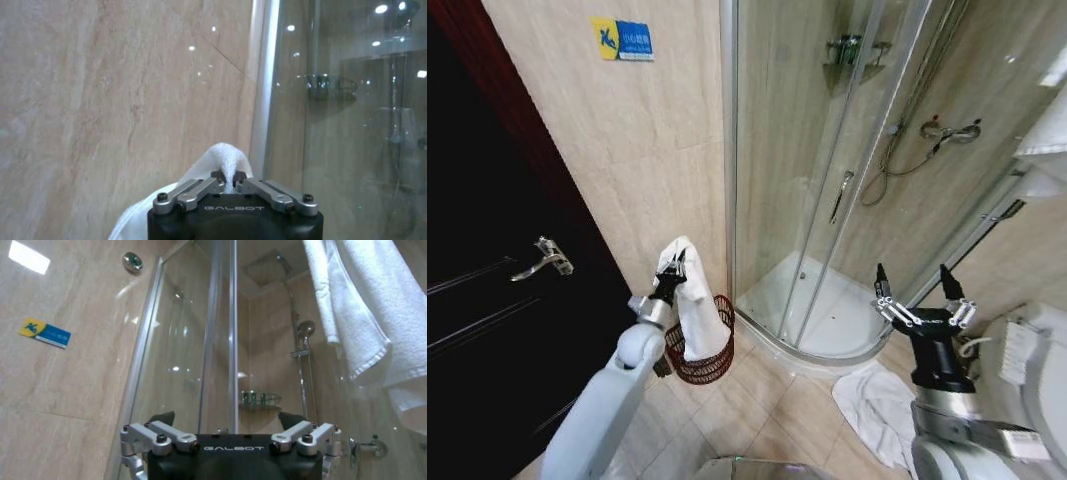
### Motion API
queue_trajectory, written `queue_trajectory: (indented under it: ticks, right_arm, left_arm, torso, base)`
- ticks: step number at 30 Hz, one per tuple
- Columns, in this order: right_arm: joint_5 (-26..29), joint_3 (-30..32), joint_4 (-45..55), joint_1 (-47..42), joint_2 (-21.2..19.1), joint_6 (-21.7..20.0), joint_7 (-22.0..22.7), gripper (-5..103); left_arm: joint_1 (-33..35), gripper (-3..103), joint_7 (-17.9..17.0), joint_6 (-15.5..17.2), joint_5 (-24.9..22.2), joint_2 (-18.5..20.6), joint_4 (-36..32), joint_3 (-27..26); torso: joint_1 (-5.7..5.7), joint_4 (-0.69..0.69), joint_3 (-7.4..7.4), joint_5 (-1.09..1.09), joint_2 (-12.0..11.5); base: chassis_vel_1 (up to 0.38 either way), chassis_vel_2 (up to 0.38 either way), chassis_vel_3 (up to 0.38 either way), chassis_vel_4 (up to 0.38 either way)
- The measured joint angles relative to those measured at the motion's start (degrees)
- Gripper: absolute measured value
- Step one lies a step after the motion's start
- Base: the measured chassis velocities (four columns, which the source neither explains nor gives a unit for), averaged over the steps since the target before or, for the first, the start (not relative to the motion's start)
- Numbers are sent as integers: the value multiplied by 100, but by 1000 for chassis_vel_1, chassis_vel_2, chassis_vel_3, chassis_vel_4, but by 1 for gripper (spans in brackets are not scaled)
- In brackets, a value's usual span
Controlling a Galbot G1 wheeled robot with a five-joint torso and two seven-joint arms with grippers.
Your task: Discard the used towel into the hamper.
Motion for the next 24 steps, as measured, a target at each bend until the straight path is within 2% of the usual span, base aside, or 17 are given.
queue_trajectory:
  ticks: [5,13,17,24]
  right_arm:
    - [-13,17,0,-9,9,43,-26,100]
    - [-34,6,-6,37,60,55,-38,100]
    - [-64,-7,-77,129,110,89,-88,100]
    - [-110,-29,-121,167,138,153,-146,100]
  left_arm:
    - [-390,3,-22,-10,-24,124,457,203]
    - [-266,3,96,-137,114,117,878,617]
    - [-245,3,120,-185,129,215,1250,1000]
    - [-451,3,186,-311,-50,283,1859,1552]
  torso:
    - [-1,0,0,0,1]
    - [-1,0,0,-1,1]
    - [-1,0,0,0,1]
    - [-1,0,0,0,1]
  base:
    - [0,0,0,0]
    - [0,0,0,0]
    - [0,0,0,0]
    - [0,0,0,0]
